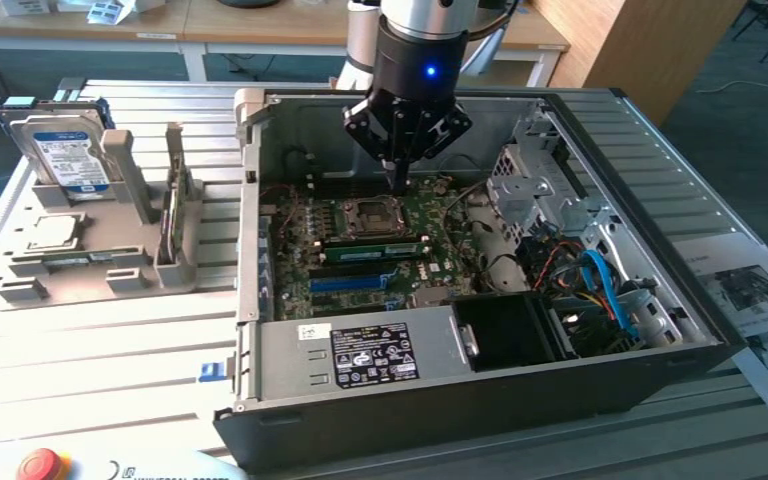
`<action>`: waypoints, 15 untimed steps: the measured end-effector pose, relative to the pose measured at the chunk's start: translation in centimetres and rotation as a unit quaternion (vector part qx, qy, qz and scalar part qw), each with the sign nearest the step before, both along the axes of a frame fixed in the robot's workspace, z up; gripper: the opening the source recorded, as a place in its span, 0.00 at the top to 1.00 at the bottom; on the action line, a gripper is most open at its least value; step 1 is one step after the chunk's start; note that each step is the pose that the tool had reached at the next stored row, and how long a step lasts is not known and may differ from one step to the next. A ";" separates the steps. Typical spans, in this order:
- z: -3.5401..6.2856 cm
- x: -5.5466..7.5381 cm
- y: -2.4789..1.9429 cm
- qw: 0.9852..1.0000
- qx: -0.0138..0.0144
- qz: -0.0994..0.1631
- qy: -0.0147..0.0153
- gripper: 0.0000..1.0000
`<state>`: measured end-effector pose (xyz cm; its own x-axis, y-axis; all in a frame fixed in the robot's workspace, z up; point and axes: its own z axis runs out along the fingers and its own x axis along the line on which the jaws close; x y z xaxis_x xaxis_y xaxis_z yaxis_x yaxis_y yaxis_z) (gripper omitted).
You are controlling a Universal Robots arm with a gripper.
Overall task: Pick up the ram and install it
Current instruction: 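Press down the ram until it locks into place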
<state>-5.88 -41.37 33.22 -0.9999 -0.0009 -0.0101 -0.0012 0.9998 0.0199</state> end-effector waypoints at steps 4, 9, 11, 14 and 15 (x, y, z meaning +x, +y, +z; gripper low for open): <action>-0.05 0.0 0.03 1.000 0.000 0.000 0.000 0.89; -0.12 0.0 0.13 1.000 0.000 -0.003 0.001 0.89; -0.13 0.0 0.13 1.000 0.000 -0.003 0.001 0.89; -0.13 0.0 0.13 1.000 0.000 -0.003 0.001 0.89; -0.13 0.0 0.13 1.000 0.000 -0.003 0.001 0.89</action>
